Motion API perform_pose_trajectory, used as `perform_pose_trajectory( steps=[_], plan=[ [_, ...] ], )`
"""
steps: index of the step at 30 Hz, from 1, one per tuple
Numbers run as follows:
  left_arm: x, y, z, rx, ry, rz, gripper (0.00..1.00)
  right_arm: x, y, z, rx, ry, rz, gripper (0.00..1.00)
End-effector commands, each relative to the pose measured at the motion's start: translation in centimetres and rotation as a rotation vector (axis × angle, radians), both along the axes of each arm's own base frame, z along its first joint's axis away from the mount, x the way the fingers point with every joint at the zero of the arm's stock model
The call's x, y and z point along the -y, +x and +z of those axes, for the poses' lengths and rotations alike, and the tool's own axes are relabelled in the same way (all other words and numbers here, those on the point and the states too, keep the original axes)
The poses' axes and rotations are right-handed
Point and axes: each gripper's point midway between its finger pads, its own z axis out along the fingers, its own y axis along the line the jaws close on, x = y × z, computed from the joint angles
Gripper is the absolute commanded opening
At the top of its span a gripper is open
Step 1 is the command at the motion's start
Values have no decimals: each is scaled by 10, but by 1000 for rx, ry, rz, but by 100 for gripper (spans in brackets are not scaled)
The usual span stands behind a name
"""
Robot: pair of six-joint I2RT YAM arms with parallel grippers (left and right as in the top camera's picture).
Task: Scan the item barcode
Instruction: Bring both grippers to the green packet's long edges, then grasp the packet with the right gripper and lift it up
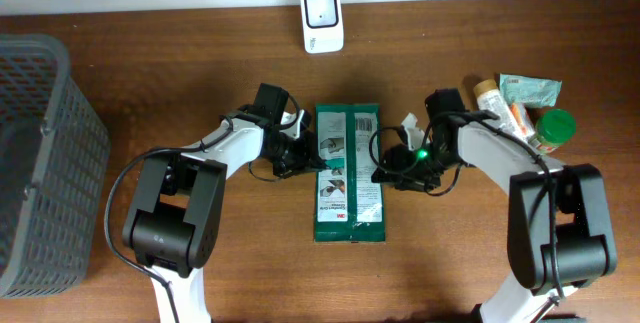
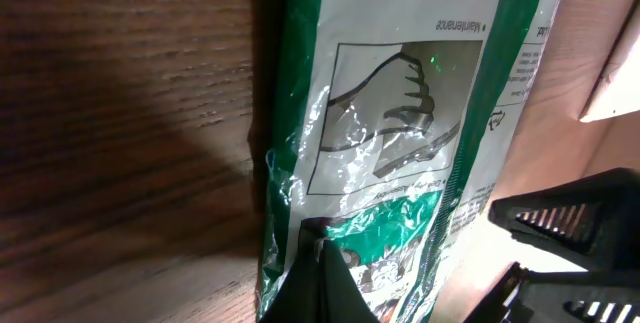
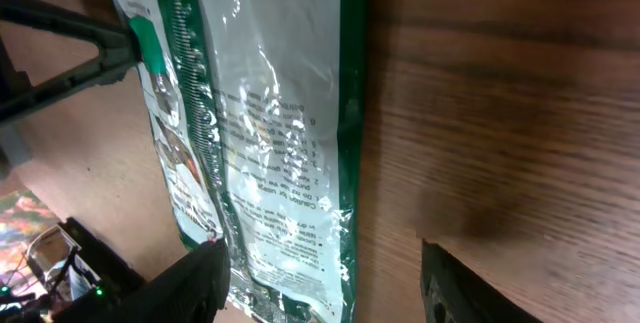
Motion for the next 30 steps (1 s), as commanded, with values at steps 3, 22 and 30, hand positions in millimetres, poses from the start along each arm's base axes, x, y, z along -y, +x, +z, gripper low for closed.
perform_pose_trajectory(
  steps=[3, 22, 30],
  plan=[
    [-9, -10, -26, -60, 60, 13, 0, -1, -11, -11, -36, 24, -25, 61],
    [-8, -10, -25, -62, 53, 11, 0, -45, -19, -18, -86, 223, -11, 59],
    [-8, -10, -25, -63, 53, 11, 0, -77, -8, -9, 4, 290, 42, 59]
  ],
)
